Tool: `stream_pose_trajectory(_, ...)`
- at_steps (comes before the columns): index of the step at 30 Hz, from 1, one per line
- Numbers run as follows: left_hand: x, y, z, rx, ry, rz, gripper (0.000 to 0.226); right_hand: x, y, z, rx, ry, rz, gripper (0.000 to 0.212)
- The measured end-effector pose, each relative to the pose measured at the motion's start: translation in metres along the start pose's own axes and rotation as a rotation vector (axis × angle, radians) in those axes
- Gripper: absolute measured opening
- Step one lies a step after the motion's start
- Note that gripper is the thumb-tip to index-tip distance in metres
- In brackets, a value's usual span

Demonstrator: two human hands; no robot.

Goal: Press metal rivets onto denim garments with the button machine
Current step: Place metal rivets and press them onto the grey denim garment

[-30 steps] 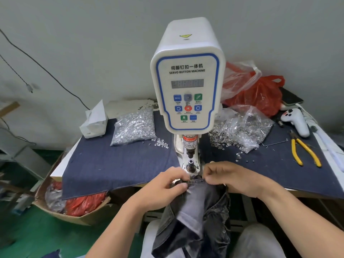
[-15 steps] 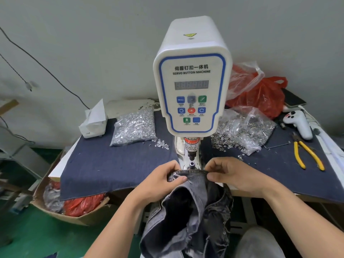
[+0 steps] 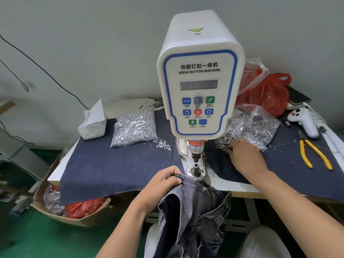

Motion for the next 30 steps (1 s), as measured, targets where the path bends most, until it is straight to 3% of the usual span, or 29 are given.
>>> stream_pose_trajectory(3,0.004,0.002,0.002,-0.01,0.022,-0.047,0.018,-0.003,0.004,0.004,-0.039,-0.025,0.056,0.014)
stream_pose_trajectory(7,0.006,0.003,0.003,-0.018,0.038,-0.103,0.019,-0.005,0.01,0.013,-0.061,-0.077,0.045,0.025)
stream_pose_trajectory(13,0.006,0.002,0.003,-0.029,0.048,-0.117,0.021,0.008,0.01,0.015,-0.075,-0.006,-0.056,0.006)
stream_pose_trajectory(19,0.007,0.002,0.003,-0.028,0.054,-0.125,0.023,0.007,0.017,0.013,-0.071,-0.051,0.021,0.016)
stream_pose_trajectory(26,0.01,0.001,0.004,-0.018,0.052,-0.114,0.023,0.002,0.027,0.002,-0.091,-0.169,0.405,0.013)
stream_pose_trajectory(30,0.009,0.002,0.004,-0.02,0.043,-0.104,0.022,-0.002,0.01,-0.008,0.043,-0.363,0.901,0.018)
Point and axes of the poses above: each hand's wrist, its own z-axis towards the middle knuckle, its own y-axis out of the back of the hand, x = y × z, the point moved 9 cm from there along z, towards the middle knuckle, and after that the axes turned 9 degrees about z, right-handed, at the moved point
